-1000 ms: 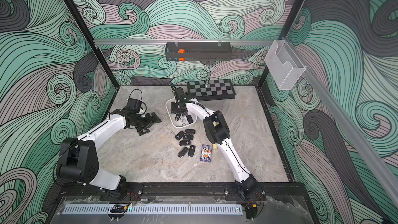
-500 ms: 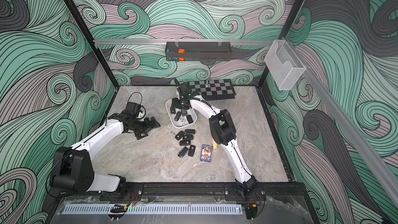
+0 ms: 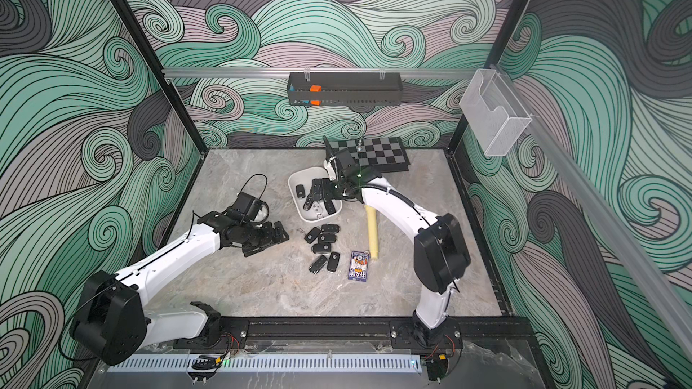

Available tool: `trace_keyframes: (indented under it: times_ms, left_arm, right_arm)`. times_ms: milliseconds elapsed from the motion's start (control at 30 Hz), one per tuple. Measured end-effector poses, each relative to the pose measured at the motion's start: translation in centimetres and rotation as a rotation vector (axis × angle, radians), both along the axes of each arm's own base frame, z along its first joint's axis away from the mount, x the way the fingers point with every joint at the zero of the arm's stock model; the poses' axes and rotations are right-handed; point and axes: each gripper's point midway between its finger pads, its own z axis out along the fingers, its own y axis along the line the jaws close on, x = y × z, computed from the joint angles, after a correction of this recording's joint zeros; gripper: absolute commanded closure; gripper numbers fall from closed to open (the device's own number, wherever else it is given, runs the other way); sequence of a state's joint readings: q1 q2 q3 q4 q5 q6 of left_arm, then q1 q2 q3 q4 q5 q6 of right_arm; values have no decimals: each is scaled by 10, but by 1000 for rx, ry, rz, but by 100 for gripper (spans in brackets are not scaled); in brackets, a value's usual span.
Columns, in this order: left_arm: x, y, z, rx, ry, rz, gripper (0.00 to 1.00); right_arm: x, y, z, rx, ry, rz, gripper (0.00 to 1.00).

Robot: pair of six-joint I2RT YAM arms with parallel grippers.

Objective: Place the car key into the storage box
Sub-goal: Pick up the car key from the center of the board.

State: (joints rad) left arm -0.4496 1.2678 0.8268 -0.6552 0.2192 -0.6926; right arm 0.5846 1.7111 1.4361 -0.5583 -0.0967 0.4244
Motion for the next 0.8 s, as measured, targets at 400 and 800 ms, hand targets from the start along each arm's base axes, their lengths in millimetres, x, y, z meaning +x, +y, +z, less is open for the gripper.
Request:
trace_keyframes:
  times_ms: [400, 800]
  left_arm:
    - [-26, -24, -18, 103, 1, -131, 6]
    - [-29, -71, -32, 234, -23, -375, 10]
  right_arm:
    - [-119, -68, -7, 25, 47, 23, 1]
    - [-189, -99, -57, 60, 206, -12, 1]
